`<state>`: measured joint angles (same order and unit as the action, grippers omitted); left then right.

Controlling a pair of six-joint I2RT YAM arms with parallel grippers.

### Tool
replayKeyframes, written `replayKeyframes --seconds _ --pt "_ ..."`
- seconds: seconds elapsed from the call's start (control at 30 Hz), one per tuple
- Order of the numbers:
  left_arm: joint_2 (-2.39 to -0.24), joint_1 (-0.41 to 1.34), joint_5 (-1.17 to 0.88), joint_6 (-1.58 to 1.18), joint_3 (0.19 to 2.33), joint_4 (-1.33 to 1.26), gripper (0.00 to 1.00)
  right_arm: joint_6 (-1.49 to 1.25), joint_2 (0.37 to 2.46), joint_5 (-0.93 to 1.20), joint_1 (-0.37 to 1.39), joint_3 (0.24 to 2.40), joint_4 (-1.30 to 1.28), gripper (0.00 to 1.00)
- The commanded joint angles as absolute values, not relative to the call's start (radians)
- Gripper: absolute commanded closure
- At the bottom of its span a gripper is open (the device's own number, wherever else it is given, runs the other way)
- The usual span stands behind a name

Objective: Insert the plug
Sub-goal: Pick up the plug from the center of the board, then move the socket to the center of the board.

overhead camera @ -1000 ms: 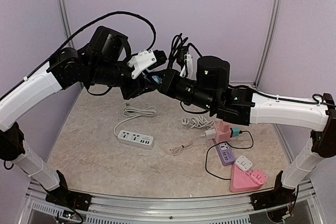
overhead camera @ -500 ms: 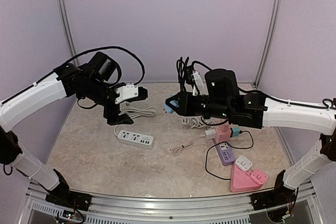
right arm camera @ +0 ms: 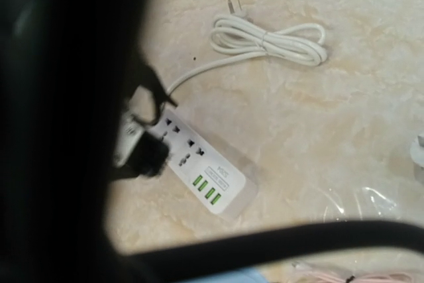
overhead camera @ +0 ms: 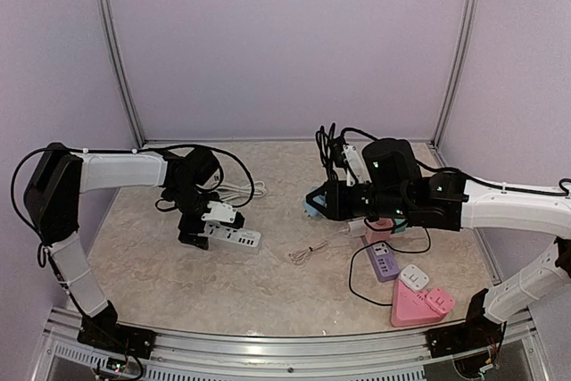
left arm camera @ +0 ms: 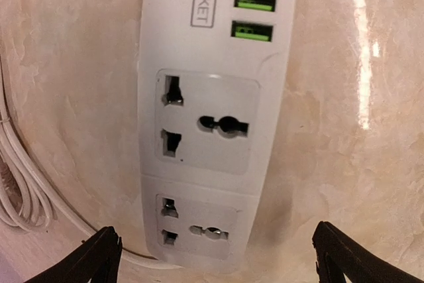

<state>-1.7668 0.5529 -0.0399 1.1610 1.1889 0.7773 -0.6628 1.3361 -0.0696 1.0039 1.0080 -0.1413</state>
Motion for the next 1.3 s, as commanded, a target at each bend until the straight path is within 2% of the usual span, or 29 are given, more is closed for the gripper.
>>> replayKeyframes --seconds 0.0,0.1,0.17,0.27,0.47,0.67,0.87,1.0,1.07,1.27 --pt "-1.798 0.540 -0.053 1.193 1.221 0.675 0.01 -0.616 1.309 -0.042 1.000 0.999 -0.144 1.00" --pt "-1.849 0.541 -0.061 1.189 1.256 0.673 0.02 -0.592 1.307 -0.044 1.001 0.995 -0.143 1.00" --pt "-1.893 0.545 -0.057 1.174 1.288 0.690 0.05 -0.577 1.308 -0.052 1.001 0.996 -0.148 1.00" --pt "-1.936 0.563 -0.072 1.148 1.303 0.722 0.15 -0.560 1.305 -0.056 1.001 0.999 -0.160 1.00" --pt "-1.919 0.664 -0.122 1.063 1.227 0.726 0.45 -0.542 1.254 -0.076 1.000 0.977 -0.192 1.00" --pt "-1.877 0.827 -0.137 0.884 1.184 0.700 0.51 -0.505 1.199 -0.096 1.000 0.957 -0.228 1.00" --pt "-1.936 0.883 -0.118 0.638 1.305 0.746 0.49 -0.464 1.170 -0.108 1.000 0.964 -0.271 1.00" --pt "-1.961 0.904 -0.074 0.571 1.298 0.720 0.45 -0.458 1.156 -0.121 0.999 0.965 -0.288 1.00" --pt "-1.966 0.925 -0.065 0.582 1.278 0.720 0.37 -0.455 1.151 -0.126 1.000 0.963 -0.287 1.00" --pt "-1.864 0.938 -0.083 0.667 1.259 0.780 0.02 -0.386 1.160 -0.094 0.999 0.971 -0.266 1.00"
